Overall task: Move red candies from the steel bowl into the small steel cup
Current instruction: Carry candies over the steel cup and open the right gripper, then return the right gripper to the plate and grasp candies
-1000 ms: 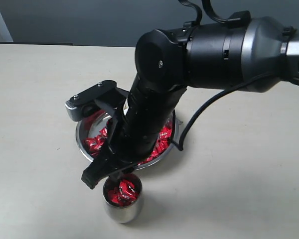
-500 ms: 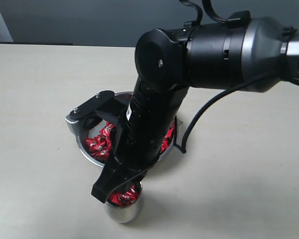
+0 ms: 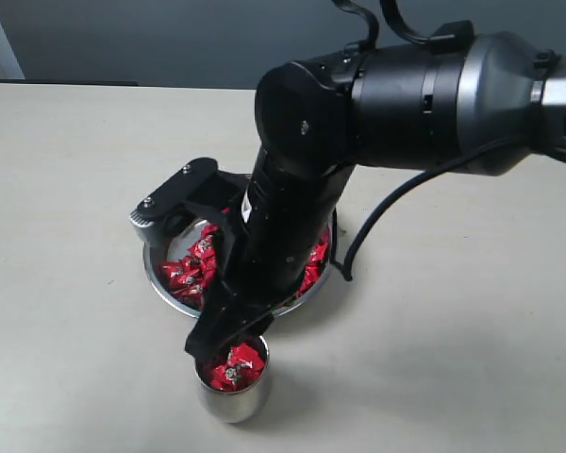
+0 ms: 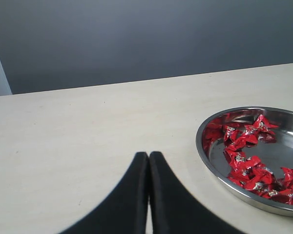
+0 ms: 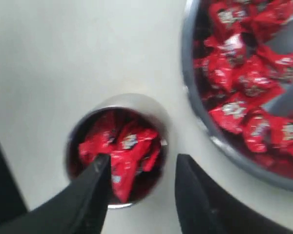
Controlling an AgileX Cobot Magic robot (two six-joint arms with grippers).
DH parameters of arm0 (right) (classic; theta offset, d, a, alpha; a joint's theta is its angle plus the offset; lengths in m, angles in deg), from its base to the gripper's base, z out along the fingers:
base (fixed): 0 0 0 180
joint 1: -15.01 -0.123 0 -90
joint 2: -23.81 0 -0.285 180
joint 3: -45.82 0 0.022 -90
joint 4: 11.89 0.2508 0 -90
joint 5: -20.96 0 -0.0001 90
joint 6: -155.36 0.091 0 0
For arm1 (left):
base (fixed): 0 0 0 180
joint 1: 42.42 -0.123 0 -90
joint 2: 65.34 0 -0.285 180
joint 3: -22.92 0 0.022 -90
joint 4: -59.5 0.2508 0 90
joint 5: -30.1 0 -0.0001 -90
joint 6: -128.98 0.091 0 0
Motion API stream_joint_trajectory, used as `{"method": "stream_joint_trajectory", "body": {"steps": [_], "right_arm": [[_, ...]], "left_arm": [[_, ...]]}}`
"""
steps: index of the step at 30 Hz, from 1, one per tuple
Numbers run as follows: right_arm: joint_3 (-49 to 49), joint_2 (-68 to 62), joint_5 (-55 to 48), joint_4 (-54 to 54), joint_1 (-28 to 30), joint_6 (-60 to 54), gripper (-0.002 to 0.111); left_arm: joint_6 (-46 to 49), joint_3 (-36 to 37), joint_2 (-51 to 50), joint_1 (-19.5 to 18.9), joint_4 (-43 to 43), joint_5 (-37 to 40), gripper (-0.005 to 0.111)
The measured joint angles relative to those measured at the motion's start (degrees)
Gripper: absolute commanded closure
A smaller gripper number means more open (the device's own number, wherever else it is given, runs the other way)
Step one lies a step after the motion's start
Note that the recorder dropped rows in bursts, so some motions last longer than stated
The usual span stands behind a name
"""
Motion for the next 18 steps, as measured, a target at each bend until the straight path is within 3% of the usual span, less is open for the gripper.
{"method": "stream_joint_trajectory", "body": {"steps": [3, 5, 12, 18], "right_arm": [[0.0, 0.0, 6.48, -17.09, 0.26, 12.29, 0.066], [0.0, -0.21, 9.55, -20.45, 2.05, 15.39, 0.066], [0.0, -8.08, 15.86, -21.2, 11.42, 16.8, 0.066], [0.0, -11.18, 19.37, -20.1, 12.8, 16.8, 0.066]], "left_arm": [[0.0, 0.0, 0.0, 0.0, 0.0, 0.0, 0.106], [0.0, 0.0, 0.0, 0.0, 0.0, 0.0, 0.106], [0.0, 0.0, 0.0, 0.0, 0.0, 0.0, 0.106], [0.0, 0.0, 0.0, 0.0, 0.0, 0.0, 0.106]]}}
